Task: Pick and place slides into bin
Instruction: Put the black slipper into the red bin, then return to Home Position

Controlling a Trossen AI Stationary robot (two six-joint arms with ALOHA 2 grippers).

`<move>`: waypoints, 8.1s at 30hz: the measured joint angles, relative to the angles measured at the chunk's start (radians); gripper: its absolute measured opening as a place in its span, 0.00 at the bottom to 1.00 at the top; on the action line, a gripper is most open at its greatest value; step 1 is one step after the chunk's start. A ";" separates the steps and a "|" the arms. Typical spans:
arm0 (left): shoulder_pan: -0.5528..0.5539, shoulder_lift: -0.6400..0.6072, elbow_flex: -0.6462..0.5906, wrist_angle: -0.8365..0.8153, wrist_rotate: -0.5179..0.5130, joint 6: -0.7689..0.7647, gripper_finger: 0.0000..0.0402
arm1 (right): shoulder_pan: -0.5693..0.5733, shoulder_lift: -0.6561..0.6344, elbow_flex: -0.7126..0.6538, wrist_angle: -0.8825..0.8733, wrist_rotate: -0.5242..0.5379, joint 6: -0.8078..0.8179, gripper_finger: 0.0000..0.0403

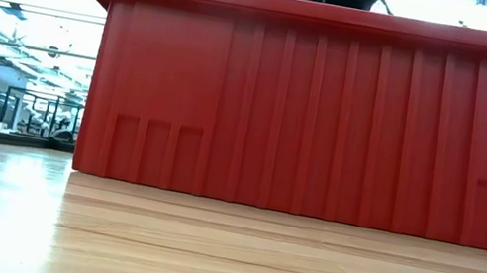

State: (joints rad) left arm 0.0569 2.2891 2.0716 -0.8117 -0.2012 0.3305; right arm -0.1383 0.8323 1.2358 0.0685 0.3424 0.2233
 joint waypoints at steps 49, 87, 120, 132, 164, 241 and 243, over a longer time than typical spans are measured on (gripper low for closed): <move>-0.071 -0.619 0.000 0.004 0.018 -0.254 0.46 | 0.013 0.071 0.000 0.250 -0.276 0.158 0.53; -0.171 -0.879 0.000 -0.032 -0.097 -0.341 0.46 | 0.232 -0.027 0.000 0.240 -0.182 -0.115 0.53; -0.114 -0.943 0.000 -0.155 -0.159 -0.307 0.46 | 0.232 -0.306 -0.159 0.102 -0.134 -0.127 0.53; -0.096 -1.042 -0.266 -0.031 -0.162 -0.345 0.46 | 0.232 -0.526 -0.577 0.449 -0.134 -0.161 0.53; -0.097 -1.884 -1.577 0.847 -0.295 -0.579 0.46 | 0.232 -0.656 -1.217 1.247 0.025 -0.142 0.53; -0.098 -2.139 -2.061 1.013 -0.287 -0.666 0.46 | 0.232 -0.653 -1.221 0.630 0.023 -0.163 0.53; -0.098 -2.139 -2.061 1.013 -0.287 -0.666 0.46 | 0.232 -0.652 -1.221 0.654 0.022 -0.163 0.53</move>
State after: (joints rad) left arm -0.0414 0.1503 0.0109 0.2012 -0.4881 -0.3355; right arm 0.0933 0.1802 0.0147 0.7224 0.3649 0.0603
